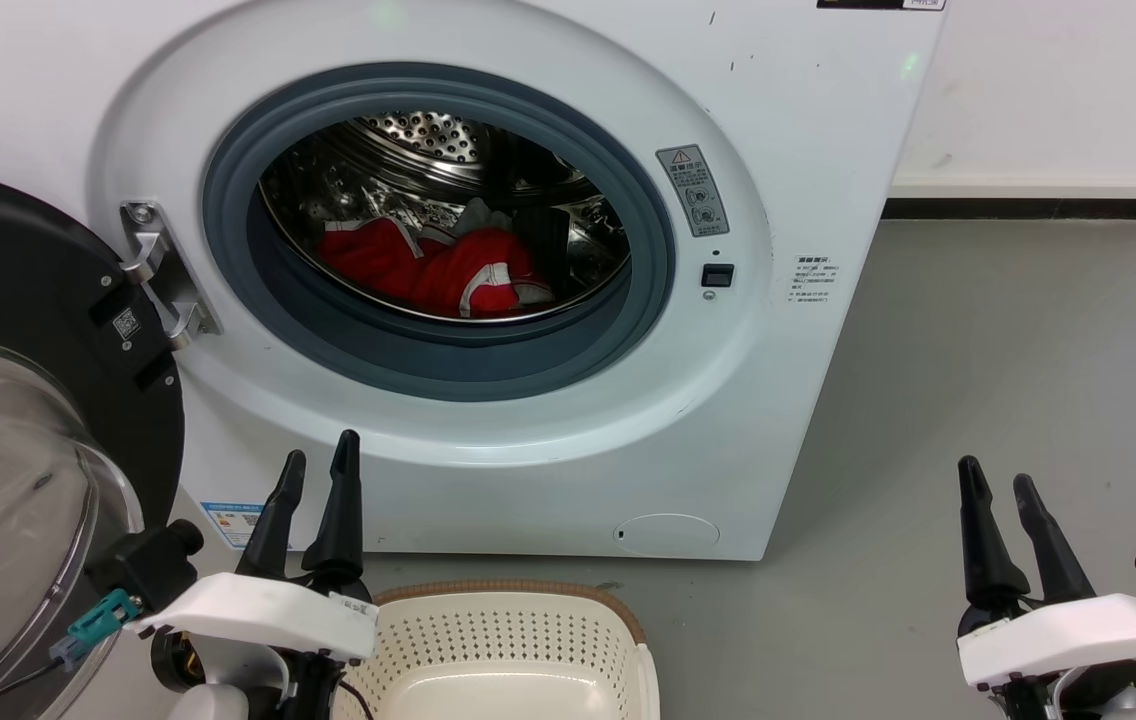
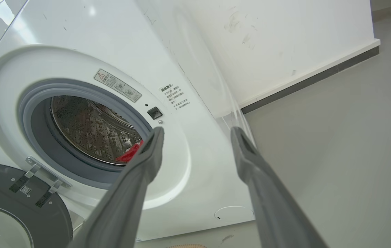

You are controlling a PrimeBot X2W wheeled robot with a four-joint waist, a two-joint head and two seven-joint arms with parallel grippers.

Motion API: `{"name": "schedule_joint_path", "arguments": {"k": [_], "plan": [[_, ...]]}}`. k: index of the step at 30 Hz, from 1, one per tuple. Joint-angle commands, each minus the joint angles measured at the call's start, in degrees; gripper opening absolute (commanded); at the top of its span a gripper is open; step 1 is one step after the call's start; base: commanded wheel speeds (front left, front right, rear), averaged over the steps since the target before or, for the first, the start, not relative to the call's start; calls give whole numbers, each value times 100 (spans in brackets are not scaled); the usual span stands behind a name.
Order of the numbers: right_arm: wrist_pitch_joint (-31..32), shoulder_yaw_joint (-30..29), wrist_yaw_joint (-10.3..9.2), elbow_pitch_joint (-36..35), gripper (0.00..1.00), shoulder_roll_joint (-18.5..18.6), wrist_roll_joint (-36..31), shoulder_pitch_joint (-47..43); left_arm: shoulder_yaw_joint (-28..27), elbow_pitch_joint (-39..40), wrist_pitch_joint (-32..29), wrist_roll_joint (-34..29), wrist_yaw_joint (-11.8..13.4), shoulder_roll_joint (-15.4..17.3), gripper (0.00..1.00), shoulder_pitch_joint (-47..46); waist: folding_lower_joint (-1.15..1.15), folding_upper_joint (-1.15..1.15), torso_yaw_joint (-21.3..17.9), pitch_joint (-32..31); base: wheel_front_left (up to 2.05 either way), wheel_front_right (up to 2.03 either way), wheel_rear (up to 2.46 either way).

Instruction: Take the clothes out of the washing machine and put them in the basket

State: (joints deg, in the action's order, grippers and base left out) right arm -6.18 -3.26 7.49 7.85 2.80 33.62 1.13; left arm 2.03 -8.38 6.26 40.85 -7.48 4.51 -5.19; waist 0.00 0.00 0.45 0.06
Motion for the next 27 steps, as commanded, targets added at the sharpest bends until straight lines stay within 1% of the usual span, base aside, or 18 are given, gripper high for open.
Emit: {"name": "schedule_joint_path", "arguments": {"k": [1,16,27], "plan": [[-67,-4,1,-50,100,16,-227,14,30,57,60,-213,-1,29,100,-146,0,0,2,-1,0,0,0],[-303,-20,1,-137,100,15,-1439,-52,126,-41,288,-1285,-1,56,100,-162,0,0,-10,-6,0,0,0],[-443,17,0,-168,100,15,-2071,-100,106,-60,432,-1899,-1,75,100,-152,0,0,-36,-4,0,0,0]]}}
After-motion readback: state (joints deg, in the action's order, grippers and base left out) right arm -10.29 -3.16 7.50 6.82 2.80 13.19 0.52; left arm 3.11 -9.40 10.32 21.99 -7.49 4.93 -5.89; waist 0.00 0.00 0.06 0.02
